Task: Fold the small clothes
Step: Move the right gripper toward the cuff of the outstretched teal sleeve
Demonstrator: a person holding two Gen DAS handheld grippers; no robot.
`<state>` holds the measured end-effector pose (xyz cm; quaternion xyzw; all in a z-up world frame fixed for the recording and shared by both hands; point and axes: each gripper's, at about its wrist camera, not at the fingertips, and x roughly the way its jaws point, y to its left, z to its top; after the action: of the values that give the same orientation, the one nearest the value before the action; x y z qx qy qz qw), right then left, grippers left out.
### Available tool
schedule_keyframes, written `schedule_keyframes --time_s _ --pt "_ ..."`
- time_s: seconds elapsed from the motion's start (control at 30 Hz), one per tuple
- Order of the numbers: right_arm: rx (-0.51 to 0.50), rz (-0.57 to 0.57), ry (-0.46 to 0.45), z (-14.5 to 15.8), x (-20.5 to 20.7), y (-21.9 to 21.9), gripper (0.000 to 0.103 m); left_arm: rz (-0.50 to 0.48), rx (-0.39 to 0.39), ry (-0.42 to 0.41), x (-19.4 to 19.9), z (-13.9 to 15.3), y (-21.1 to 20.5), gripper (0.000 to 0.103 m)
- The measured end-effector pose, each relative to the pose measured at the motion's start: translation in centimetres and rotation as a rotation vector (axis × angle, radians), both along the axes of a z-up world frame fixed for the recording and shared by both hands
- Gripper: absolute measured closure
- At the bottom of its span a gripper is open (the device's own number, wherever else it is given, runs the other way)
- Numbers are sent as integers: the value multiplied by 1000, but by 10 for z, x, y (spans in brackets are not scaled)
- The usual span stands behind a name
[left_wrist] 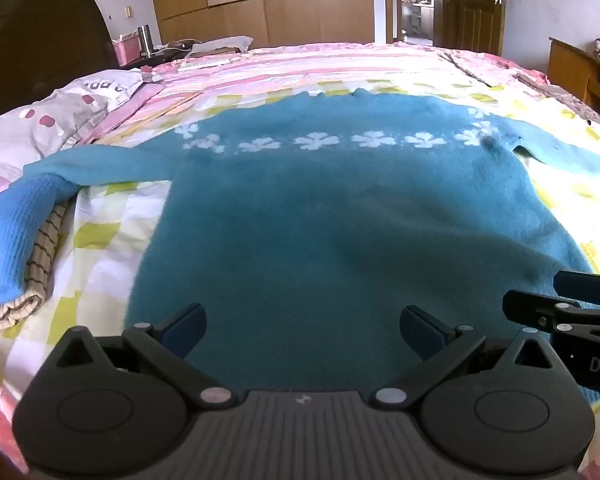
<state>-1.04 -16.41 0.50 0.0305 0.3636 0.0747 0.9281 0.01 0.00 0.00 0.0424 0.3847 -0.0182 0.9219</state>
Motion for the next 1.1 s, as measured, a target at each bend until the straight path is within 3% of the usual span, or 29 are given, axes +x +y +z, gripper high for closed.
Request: schedule_keyframes --time_s 0.33,0.5,0.73,1.1 --pt "-5 -3 7 -5 -2 -2 48 -5 1 7 -2 0 -1 0" --pt "-6 -5 10 -5 -1 -6 48 -3 9 16 -2 -15 -7 0" --pt "-20 -12 35 -14 2 -5 48 8 4 102 7 -28 -5 0" --pt "-29 -12 62 -24 6 -3 47 24 -33 129 7 -41 -2 0"
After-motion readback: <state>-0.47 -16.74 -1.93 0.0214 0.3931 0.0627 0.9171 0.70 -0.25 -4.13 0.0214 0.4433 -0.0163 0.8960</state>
